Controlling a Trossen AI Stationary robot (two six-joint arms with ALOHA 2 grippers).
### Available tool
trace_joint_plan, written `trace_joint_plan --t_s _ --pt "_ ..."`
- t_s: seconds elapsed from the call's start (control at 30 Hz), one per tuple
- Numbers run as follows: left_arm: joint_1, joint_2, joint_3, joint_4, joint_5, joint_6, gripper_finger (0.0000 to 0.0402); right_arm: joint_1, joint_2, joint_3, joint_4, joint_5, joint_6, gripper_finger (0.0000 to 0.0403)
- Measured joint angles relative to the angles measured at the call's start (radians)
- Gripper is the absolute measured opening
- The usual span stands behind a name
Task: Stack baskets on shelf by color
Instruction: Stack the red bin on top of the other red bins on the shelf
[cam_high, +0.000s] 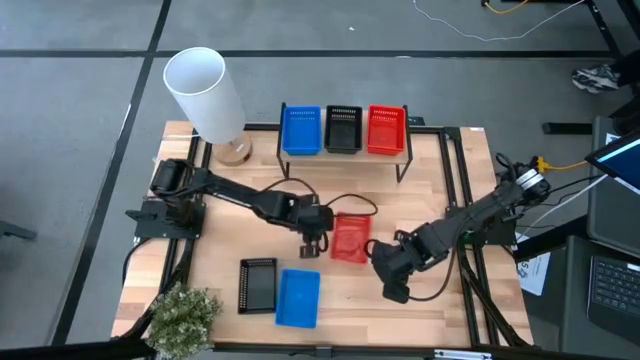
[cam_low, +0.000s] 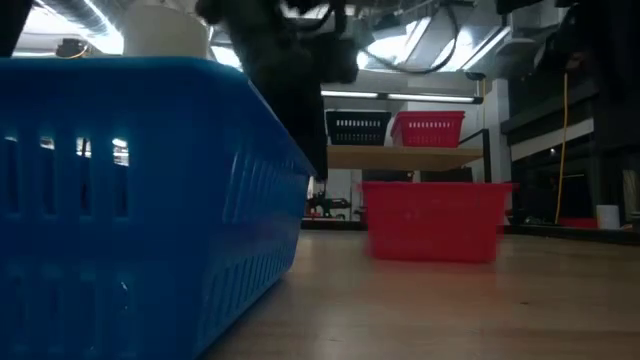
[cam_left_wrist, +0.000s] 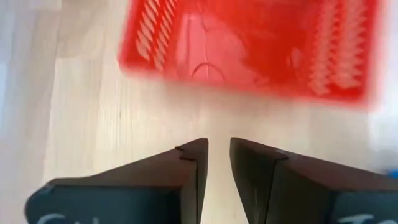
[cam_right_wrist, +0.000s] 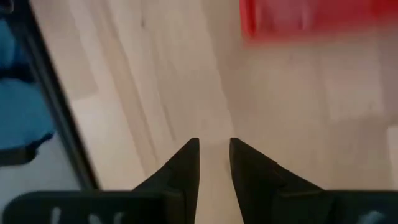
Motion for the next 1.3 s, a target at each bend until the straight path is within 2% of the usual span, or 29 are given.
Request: trace_joint_plan --t_s 0.17,0.23,0.4,0.53,0.7,0.9,1.17,1.3 --pt "-0.004 -0.016 0.132 -0.276 -0.035 0.03 0.006 0.018 0.015 -0.025 0.058 0.243 0.0 0.0087" --pt "-0.011 -0.045 0.152 -0.402 -0.057 0.028 0.006 0.018 0.017 -0.034 0.114 0.289 -0.022 0.0087" --pt "-0.025 -0.15 0.156 -0.598 -0.06 0.022 0.006 0.012 0.019 -0.101 0.306 0.411 -0.004 0.0087" --pt "-0.025 -0.263 0.154 -0.671 -0.09 0.022 0.006 0.0 0.047 -0.164 0.442 0.417 -0.035 0.0087" --pt "-0.023 -0.413 0.125 -0.685 -0.142 0.017 0.006 -0.022 0.112 -0.174 0.456 0.416 -0.055 0.0087" --pt "-0.023 -0.553 0.063 -0.681 -0.228 -0.059 0.006 -0.035 0.166 -0.171 0.491 0.415 -0.105 0.0087" --pt "-0.023 -0.652 -0.03 -0.681 -0.243 -0.12 0.006 -0.035 0.185 -0.172 0.475 0.419 -0.111 0.0087" --pt "-0.023 -0.651 -0.046 -0.682 -0.248 -0.131 0.006 -0.035 0.179 -0.158 0.475 0.424 -0.232 0.0087"
